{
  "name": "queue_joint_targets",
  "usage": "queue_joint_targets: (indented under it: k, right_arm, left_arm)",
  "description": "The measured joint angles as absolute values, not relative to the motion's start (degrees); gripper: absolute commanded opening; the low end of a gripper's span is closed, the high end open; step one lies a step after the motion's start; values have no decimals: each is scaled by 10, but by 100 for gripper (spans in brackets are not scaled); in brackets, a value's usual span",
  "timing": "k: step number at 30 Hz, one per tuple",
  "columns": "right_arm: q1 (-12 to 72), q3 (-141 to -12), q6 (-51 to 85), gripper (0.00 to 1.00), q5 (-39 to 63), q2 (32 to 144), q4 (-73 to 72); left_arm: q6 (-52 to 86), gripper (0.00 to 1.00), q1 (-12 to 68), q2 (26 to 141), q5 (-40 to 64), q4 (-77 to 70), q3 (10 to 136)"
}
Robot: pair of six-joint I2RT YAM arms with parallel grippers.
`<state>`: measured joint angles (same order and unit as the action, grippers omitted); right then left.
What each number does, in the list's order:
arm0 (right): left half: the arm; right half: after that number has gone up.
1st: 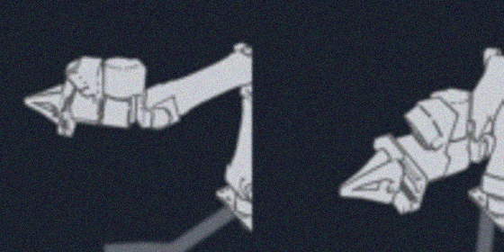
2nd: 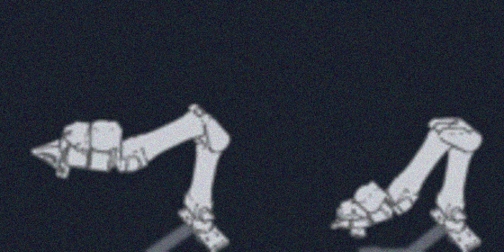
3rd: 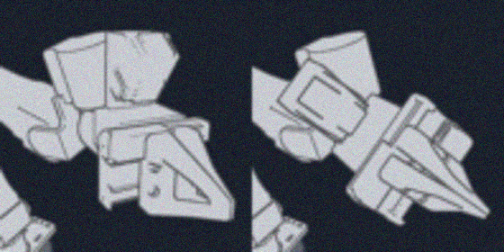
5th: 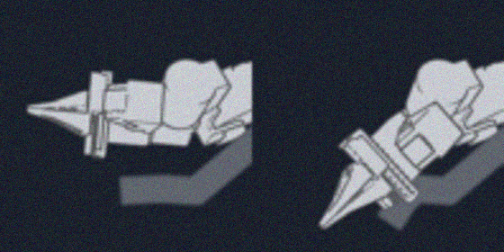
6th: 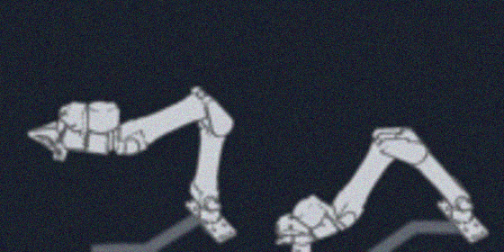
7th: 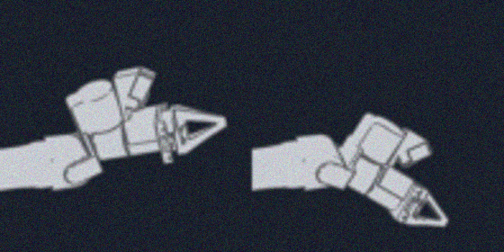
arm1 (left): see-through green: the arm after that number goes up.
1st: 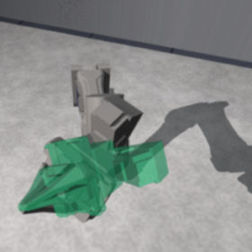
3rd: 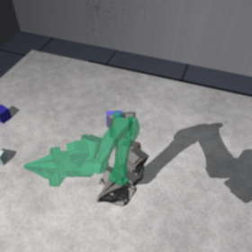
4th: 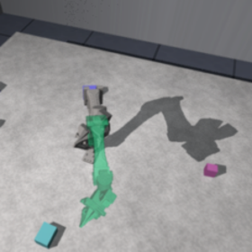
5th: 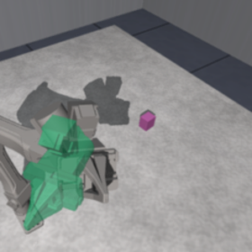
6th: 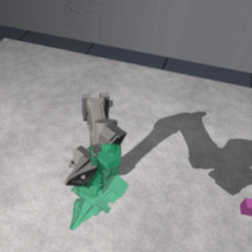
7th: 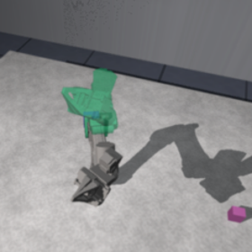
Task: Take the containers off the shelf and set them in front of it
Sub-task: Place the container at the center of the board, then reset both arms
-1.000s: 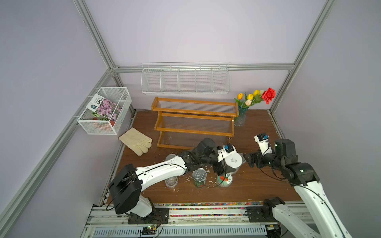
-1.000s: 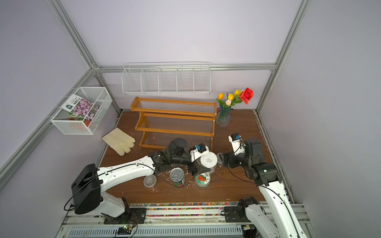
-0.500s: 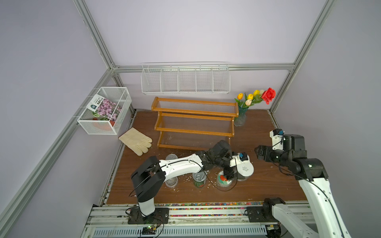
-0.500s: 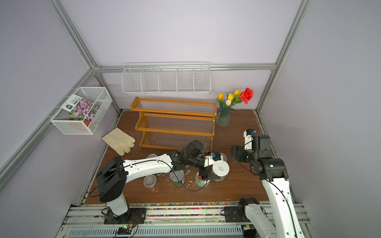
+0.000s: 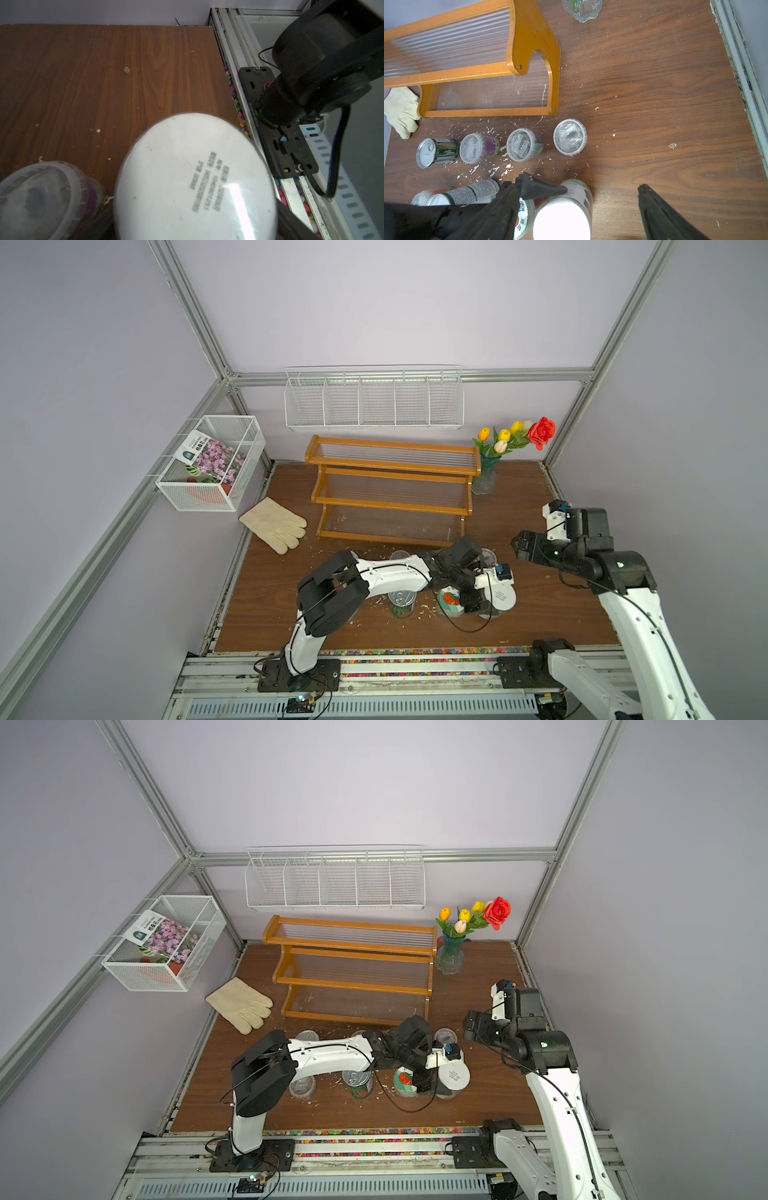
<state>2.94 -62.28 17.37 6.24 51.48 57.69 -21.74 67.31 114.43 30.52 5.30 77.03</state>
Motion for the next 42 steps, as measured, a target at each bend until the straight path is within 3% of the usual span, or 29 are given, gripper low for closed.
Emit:
queue_joint_targets:
  k: [8, 18, 30, 38, 42]
  right_arm:
    - [29, -585, 176, 94, 60, 496, 581]
    - [29, -573, 188, 95, 59, 477, 582]
    - [30, -507, 232, 94, 117, 440, 595]
    - [33, -467, 247, 98, 118, 403, 571]
    - [34, -446, 243, 98, 87, 401, 522]
  left_arm:
    - [-215, 99, 673, 1155, 297, 55, 774]
    - [-189, 100, 674, 1124, 296, 62, 773]
    - [-90, 100, 665, 884, 231, 132, 715]
    - [54, 100, 526, 693, 102, 190, 547]
    - [103, 100, 389, 596, 60, 201, 494]
